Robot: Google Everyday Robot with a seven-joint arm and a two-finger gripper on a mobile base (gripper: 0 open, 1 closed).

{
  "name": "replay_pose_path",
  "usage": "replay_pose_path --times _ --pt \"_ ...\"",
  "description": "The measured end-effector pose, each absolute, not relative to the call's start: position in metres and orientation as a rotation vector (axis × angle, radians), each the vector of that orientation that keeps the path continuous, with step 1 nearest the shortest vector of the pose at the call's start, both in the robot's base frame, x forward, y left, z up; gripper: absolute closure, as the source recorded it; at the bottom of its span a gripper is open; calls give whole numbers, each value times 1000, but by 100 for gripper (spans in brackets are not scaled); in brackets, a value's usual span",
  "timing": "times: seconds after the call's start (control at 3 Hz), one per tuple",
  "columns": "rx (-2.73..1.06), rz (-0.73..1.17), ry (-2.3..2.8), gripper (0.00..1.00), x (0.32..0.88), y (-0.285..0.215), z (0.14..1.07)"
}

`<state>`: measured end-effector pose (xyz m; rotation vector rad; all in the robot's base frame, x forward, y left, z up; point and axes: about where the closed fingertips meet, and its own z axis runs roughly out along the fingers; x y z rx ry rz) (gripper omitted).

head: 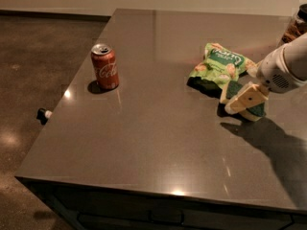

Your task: Move sponge near green rice chip bag

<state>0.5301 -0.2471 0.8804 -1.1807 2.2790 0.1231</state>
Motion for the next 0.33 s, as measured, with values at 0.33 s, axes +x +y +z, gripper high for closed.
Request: replay_pose_path --times 0.33 --pt "-1181 123 2279 0 530 -247 880"
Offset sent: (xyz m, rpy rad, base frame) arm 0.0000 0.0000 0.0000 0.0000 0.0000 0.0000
